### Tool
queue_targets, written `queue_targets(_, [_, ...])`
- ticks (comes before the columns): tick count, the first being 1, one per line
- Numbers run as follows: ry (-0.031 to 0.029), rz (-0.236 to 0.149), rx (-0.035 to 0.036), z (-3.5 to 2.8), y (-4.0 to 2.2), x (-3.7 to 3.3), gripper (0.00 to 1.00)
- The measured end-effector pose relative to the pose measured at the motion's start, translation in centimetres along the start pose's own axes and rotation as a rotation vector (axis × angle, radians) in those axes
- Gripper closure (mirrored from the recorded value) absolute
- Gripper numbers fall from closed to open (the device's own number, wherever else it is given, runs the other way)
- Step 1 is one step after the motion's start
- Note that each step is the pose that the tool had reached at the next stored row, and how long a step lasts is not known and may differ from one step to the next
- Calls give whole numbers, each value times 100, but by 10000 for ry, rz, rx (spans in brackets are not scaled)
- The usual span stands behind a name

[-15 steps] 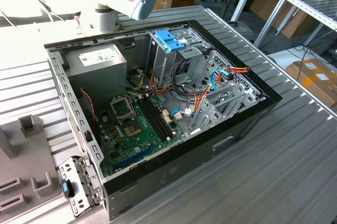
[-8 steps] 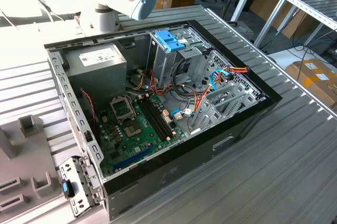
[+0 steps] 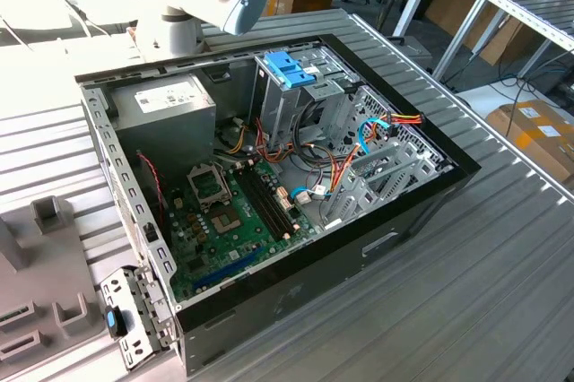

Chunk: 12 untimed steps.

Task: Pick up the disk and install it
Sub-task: 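Pick up the disk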

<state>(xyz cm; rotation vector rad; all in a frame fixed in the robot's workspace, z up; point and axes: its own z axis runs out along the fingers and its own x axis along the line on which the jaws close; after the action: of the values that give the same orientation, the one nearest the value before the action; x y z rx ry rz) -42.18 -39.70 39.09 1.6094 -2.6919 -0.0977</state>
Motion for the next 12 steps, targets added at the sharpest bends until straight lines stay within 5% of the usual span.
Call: queue_targets(12, [18,-323,-9,0,0,0,89])
